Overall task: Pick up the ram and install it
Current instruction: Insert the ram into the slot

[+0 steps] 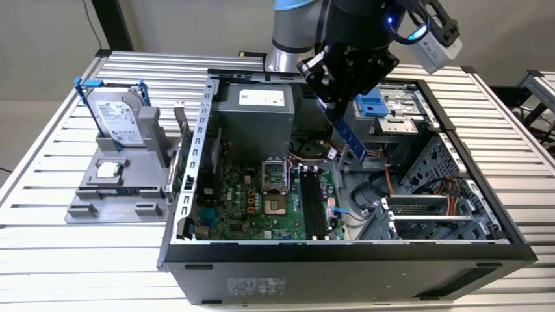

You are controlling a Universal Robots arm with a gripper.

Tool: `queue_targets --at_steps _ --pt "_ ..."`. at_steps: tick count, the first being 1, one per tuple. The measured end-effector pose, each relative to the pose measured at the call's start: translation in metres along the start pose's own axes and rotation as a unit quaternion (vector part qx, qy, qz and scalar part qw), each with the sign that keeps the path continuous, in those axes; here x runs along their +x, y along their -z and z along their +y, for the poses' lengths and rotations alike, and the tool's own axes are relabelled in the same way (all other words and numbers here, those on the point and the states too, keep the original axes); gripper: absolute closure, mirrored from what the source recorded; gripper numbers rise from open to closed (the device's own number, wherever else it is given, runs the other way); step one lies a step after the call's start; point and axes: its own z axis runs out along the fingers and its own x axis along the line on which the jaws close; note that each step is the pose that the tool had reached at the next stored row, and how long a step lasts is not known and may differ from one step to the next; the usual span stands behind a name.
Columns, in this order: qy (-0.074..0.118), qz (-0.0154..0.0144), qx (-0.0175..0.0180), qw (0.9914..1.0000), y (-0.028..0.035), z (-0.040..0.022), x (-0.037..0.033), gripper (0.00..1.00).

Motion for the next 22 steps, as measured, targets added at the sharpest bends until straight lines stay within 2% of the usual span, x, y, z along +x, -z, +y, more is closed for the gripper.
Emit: queue_targets --at_steps 3,5,12,13,17,20,22 --pt "-0.023 -0.0005 0.0006 0.99973 -0.0001 0.0000 0.0000 1.00" --pt "-0.038 -0.0009 0.0010 0.99926 -0.0002 0.0000 0.0000 1.00" --pt "-0.085 -0.0020 0.0021 0.99641 -0.0004 0.0000 0.0000 1.00" --pt "-0.089 -0.0021 0.0022 0.99606 -0.0004 0.0000 0.0000 1.00" --pt "-0.089 -0.0021 0.0022 0.99600 -0.0006 0.0000 0.0000 1.00" --pt "-0.089 -0.0001 0.0018 0.99599 -0.0022 -0.0013 -0.0026 1.00" --pt "-0.090 0.0003 0.0017 0.99592 -0.0040 -0.0024 -0.0044 1.00"
